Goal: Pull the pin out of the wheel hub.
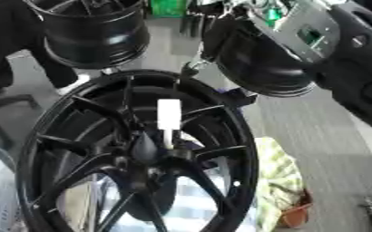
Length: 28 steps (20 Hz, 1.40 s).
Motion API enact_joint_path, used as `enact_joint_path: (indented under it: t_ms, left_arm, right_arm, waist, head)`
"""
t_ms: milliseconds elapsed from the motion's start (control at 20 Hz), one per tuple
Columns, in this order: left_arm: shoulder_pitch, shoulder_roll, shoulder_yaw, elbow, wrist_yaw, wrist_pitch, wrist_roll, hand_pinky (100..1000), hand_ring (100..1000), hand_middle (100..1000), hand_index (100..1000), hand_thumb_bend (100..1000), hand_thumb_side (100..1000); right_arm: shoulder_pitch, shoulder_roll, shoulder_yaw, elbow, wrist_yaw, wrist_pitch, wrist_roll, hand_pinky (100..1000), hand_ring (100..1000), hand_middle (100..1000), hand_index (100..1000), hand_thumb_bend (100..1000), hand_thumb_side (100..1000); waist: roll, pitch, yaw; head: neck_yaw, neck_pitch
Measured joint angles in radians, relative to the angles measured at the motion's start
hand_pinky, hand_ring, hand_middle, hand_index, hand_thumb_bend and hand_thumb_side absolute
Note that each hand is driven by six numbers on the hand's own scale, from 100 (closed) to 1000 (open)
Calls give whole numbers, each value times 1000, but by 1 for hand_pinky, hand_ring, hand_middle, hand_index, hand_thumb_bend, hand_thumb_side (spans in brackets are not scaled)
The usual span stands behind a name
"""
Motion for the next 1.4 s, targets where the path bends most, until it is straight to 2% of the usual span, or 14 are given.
enact_joint_path:
  t_ms: [850,1400]
  left_arm:
    - [0,-4,-5,0,0,8,-6,772,762,651,816,100,565]
    - [0,-9,-5,0,0,13,-7,773,762,652,816,100,573]
  right_arm:
    - [30,7,44,-103,-156,51,-51,784,763,717,815,594,231]
    - [68,7,62,-118,-205,73,-69,781,762,714,812,577,210]
  waist:
    - [-4,1,4]
    - [-4,5,9]
  head:
    - [8,1]
    - [8,5]
